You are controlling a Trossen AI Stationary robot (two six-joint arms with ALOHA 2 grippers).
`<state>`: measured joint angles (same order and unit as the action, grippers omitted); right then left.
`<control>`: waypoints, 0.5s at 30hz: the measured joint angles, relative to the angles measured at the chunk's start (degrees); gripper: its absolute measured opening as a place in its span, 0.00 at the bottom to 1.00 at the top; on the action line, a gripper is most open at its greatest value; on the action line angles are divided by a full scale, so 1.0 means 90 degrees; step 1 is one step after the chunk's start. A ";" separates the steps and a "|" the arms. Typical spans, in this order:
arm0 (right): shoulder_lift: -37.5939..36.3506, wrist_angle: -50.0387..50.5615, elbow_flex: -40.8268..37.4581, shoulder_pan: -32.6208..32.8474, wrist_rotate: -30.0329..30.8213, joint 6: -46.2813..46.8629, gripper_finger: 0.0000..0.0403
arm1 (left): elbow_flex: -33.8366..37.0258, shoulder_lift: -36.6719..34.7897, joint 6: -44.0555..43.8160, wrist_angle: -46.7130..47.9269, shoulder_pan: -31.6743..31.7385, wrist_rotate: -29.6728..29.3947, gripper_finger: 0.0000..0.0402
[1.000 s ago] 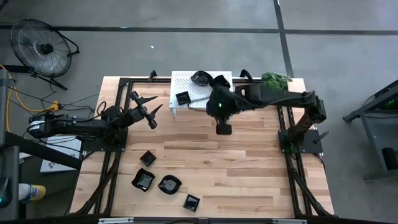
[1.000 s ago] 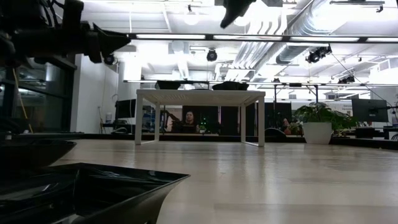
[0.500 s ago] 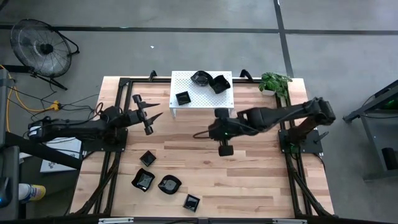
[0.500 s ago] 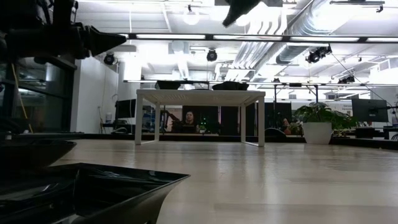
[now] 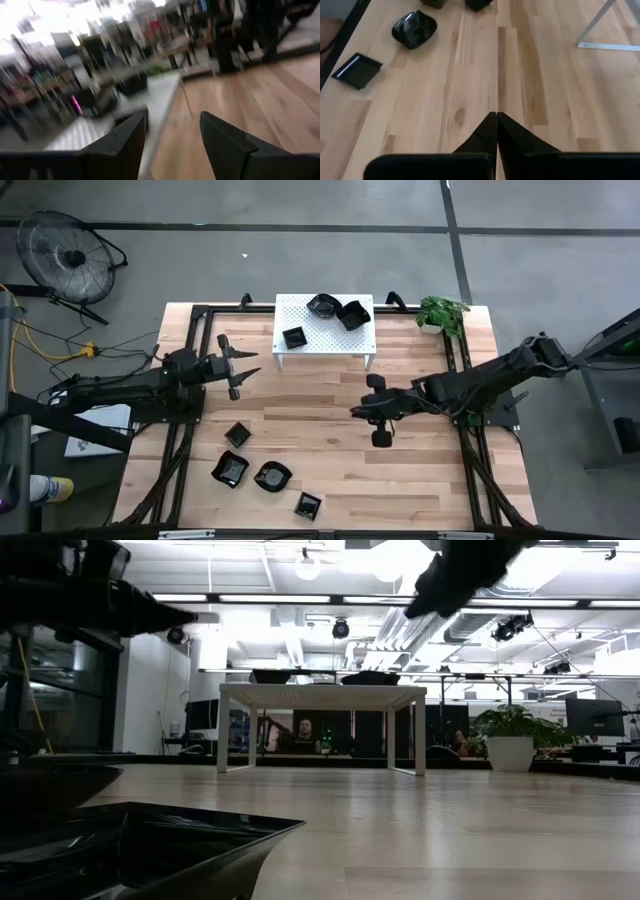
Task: Pick & Place Mini shaped plates
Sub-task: Stack the black square plate on top of the black square plate on the shelf
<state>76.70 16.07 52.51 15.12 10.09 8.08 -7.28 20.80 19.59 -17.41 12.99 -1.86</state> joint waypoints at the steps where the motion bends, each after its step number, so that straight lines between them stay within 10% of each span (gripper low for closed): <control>1: -0.0044 -0.0255 -0.0213 0.0039 0.0000 0.0002 0.00 | -0.0149 0.0000 -0.0116 0.0452 0.0000 0.0000 0.46; 15: -0.0084 -0.2986 -0.2136 0.0170 0.0180 -0.0065 0.00 | -0.2068 0.0104 -0.2636 0.5951 -0.0005 -0.0028 0.46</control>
<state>75.94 -10.80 33.29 16.64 11.70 7.49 -25.90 21.74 -4.13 36.15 12.95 -2.12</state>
